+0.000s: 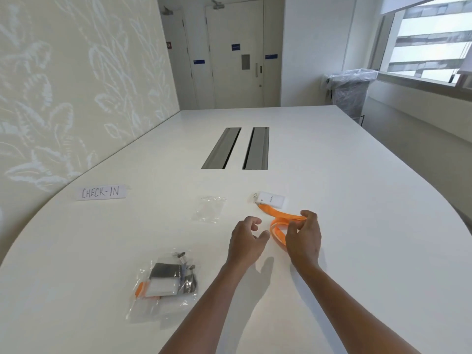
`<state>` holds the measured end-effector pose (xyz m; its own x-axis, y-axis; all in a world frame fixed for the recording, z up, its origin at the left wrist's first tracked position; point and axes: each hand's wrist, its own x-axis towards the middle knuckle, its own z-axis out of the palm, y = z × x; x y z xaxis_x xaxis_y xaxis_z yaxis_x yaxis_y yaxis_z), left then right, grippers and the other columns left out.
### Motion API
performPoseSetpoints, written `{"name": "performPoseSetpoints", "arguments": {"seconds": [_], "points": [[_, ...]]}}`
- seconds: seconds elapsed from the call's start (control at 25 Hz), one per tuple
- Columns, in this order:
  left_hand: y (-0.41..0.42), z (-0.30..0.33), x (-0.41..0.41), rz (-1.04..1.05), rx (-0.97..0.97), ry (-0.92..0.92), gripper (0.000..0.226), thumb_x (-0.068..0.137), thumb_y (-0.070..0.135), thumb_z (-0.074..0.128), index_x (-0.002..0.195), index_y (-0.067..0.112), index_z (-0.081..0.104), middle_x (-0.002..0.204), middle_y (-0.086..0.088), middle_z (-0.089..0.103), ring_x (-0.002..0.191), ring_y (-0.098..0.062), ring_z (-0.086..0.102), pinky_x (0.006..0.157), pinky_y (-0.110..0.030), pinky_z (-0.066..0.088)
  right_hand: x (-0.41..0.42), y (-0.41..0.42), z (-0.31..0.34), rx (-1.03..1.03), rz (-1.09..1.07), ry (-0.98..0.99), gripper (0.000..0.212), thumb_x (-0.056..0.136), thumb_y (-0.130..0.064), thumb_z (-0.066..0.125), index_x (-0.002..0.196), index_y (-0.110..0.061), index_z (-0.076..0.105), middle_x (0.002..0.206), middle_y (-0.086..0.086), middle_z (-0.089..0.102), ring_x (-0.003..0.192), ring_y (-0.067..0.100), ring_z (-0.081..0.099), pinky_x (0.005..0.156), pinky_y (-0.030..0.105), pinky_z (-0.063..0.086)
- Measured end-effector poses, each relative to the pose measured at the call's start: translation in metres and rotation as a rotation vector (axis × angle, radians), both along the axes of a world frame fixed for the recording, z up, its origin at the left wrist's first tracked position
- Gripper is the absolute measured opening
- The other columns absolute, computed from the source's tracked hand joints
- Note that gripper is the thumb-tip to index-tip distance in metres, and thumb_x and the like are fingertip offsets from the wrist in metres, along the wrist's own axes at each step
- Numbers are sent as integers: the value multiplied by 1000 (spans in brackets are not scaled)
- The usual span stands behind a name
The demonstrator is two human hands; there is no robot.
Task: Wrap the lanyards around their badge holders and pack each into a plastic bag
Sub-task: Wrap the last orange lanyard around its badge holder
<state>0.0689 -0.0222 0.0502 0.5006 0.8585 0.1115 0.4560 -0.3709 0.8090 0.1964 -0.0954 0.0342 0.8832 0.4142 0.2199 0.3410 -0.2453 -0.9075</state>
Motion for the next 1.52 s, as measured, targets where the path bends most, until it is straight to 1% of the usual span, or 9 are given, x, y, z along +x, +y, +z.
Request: {"name": "performPoseSetpoints", "arguments": {"seconds": [0.2,0.52,0.64,0.72,0.84,1.08,1.2,1.36,1.52], "points": [[-11,-34,33,-12,4,-41,54,85,49,70,132,31,53,112,10,55,87,-2,61,72,-11,41,34,-8,-20,-93,2,-19,47,93,-14,56,137,-13,41,130,10,48,120,32,51,100,41,42],[21,-32,56,105,16,-52,40,92,45,65,125,22,60,114,5,61,87,-7,63,81,-24,47,61,18,-19,-304,55,-79,58,95,-41,54,141,-8,42,133,15,51,124,36,46,103,47,40],[25,-33,59,113,41,-45,34,93,46,64,117,22,65,109,6,64,91,-11,65,84,-28,51,62,22,-23,-391,74,-175,48,95,-35,52,135,-9,47,127,12,55,119,34,47,99,45,40],[24,-33,58,113,43,-56,25,94,47,62,103,24,68,103,5,68,88,-8,65,77,-20,50,62,21,-23,-401,89,-203,41,94,-27,52,132,-10,51,124,9,57,117,32,49,96,43,40],[22,-32,56,122,36,-80,21,97,40,61,93,22,70,95,3,71,82,-7,65,69,-15,44,63,16,-20,-362,129,-157,31,91,-21,52,120,-16,62,115,4,64,113,28,52,93,41,46],[16,-23,45,133,-81,-98,26,96,9,50,100,20,73,97,8,72,92,-12,68,82,-20,50,64,7,-1,-208,321,15,17,93,-20,56,80,-22,67,79,-4,70,81,20,64,65,28,49],[14,-17,42,123,-136,-89,25,94,10,52,105,19,73,98,3,74,95,-18,71,92,-34,55,63,7,30,-139,389,-34,18,95,-16,52,80,-19,63,78,-7,70,73,11,64,59,19,42],[10,-11,33,130,-161,-51,28,93,13,53,117,18,67,108,-4,72,102,-22,69,91,-41,57,58,12,85,-27,480,-36,22,97,-11,45,86,-18,63,81,-6,75,65,6,70,53,14,48],[2,-12,22,63,-123,-30,48,87,14,70,132,20,57,126,-3,63,100,-20,67,89,-36,57,49,15,135,71,611,-115,23,98,-9,40,94,-17,61,86,-4,75,52,9,63,50,21,50]]}}
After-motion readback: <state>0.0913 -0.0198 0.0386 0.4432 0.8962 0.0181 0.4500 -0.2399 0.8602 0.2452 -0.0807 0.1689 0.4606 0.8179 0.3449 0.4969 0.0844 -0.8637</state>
